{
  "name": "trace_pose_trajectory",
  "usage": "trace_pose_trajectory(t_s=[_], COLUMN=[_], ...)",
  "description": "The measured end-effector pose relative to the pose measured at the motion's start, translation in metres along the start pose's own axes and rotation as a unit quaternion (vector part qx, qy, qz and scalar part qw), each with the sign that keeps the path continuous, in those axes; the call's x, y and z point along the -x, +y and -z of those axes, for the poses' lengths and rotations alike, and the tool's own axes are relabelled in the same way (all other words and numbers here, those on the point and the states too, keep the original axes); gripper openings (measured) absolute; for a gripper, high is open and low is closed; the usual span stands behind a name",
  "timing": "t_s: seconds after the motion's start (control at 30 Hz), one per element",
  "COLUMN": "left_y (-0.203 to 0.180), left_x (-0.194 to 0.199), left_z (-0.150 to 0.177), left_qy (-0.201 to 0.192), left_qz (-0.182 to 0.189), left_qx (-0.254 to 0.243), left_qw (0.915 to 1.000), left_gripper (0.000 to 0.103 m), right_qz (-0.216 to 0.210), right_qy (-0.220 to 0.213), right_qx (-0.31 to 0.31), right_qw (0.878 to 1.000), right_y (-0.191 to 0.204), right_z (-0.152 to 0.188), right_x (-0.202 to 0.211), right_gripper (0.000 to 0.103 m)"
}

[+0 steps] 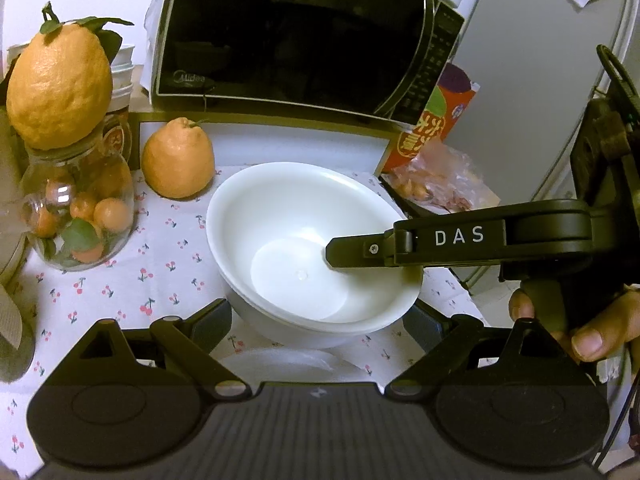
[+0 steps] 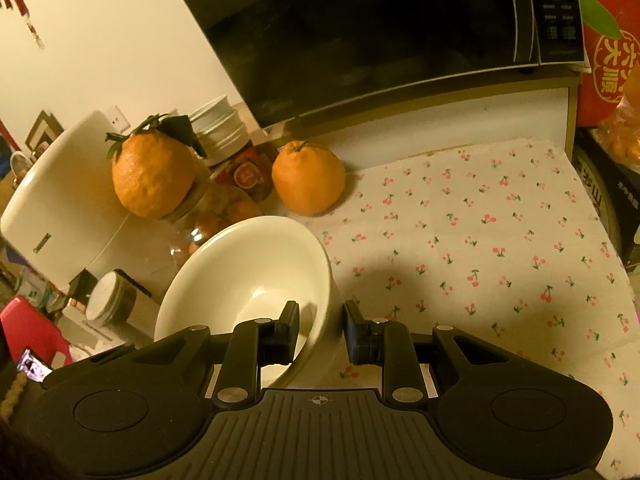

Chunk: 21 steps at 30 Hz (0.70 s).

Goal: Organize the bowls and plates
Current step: 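Lift the bowl stack with the right gripper and carry it over the plate stack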

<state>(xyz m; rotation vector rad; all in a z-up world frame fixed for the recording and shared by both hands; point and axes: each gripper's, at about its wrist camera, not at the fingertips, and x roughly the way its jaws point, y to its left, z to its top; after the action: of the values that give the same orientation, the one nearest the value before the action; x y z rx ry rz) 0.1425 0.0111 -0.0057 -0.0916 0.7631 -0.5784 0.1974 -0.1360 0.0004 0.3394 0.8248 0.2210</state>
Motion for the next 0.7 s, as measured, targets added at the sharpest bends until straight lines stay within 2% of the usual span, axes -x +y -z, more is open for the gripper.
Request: trace_pose_trajectory(t_s=[0.27,0.7], left_y=[-0.007,-0.005], left_x=[0.010,0.027], left_z=[0.011,0.040], left_qy=[0.013,0.024], left_qz=[-0.007,0.010], left_qx=[-0.009,-0.004], left_qw=[0.9999,0.9996], left_gripper=[0.090,0.087], right_qz=[-0.005,-0.006], right_qy=[0.019,0.047], right_qx=[0.007,0.023], right_qw=[1.000,0.999], right_y=[0.002,0.012], right_z=[0.016,0.043], right_x=[0.010,0.016], right_gripper=[0.023,0.024])
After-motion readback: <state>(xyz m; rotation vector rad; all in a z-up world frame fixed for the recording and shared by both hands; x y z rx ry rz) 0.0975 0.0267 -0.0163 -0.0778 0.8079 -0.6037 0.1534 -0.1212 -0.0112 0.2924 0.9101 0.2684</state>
